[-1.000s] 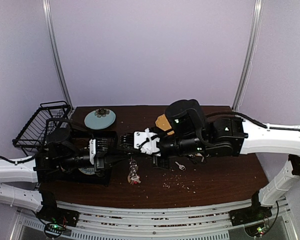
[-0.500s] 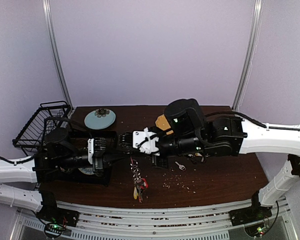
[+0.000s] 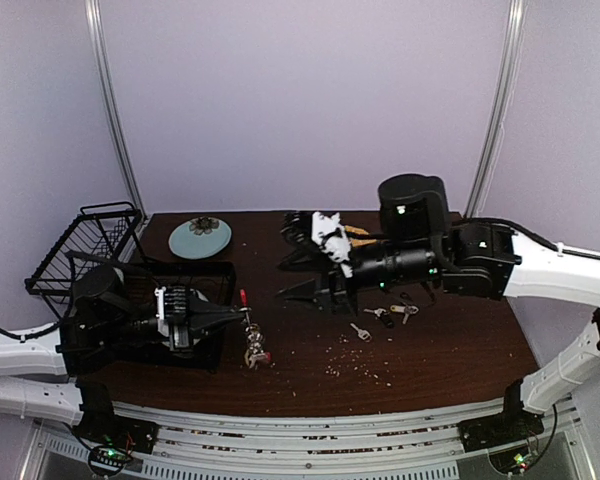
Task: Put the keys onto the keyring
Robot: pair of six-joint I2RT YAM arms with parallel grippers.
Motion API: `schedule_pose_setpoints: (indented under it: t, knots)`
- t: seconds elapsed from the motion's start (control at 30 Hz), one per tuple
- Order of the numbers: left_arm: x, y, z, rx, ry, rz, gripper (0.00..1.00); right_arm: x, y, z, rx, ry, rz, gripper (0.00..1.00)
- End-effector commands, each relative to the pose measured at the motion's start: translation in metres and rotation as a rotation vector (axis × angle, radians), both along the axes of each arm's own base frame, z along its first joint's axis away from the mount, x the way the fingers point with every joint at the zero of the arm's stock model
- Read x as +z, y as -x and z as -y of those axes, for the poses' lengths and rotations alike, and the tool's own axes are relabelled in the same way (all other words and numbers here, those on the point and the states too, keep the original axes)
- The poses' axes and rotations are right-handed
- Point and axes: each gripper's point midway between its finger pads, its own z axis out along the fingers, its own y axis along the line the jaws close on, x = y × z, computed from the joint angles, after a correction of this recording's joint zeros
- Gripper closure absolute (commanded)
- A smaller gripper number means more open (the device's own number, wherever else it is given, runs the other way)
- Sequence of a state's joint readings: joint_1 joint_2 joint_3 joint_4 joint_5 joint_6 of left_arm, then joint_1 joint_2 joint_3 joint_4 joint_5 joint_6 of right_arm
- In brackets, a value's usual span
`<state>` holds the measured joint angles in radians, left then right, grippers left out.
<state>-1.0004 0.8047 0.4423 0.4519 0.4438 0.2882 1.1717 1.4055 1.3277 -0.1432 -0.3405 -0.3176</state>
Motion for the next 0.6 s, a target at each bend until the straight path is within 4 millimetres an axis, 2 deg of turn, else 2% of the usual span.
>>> schedule_pose_setpoints:
  t: [0.0, 0.2, 0.27, 0.37, 0.57]
  knots:
    - [0.033, 0.022, -0.010, -0.072, 0.115, 0.188, 1.00, 0.038, 0.021, 0.036, 0.082, -0.214, -0.101, 0.50]
    - [0.044, 0.038, -0.017, -0.104, 0.080, 0.410, 1.00, 0.016, 0.005, 0.054, -0.053, -0.226, -0.074, 0.50]
    - [0.042, 0.046, -0.016, -0.151, 0.029, 0.549, 1.00, 0.009, 0.001, 0.057, -0.077, -0.210, -0.052, 0.49]
    - [0.050, 0.050, -0.009, -0.206, -0.039, 0.677, 1.00, 0.007, -0.003, 0.061, -0.100, -0.211, -0.004, 0.49]
    - [0.084, 0.059, 0.003, -0.256, -0.059, 0.852, 1.00, -0.004, -0.009, 0.064, -0.118, -0.157, 0.079, 0.49]
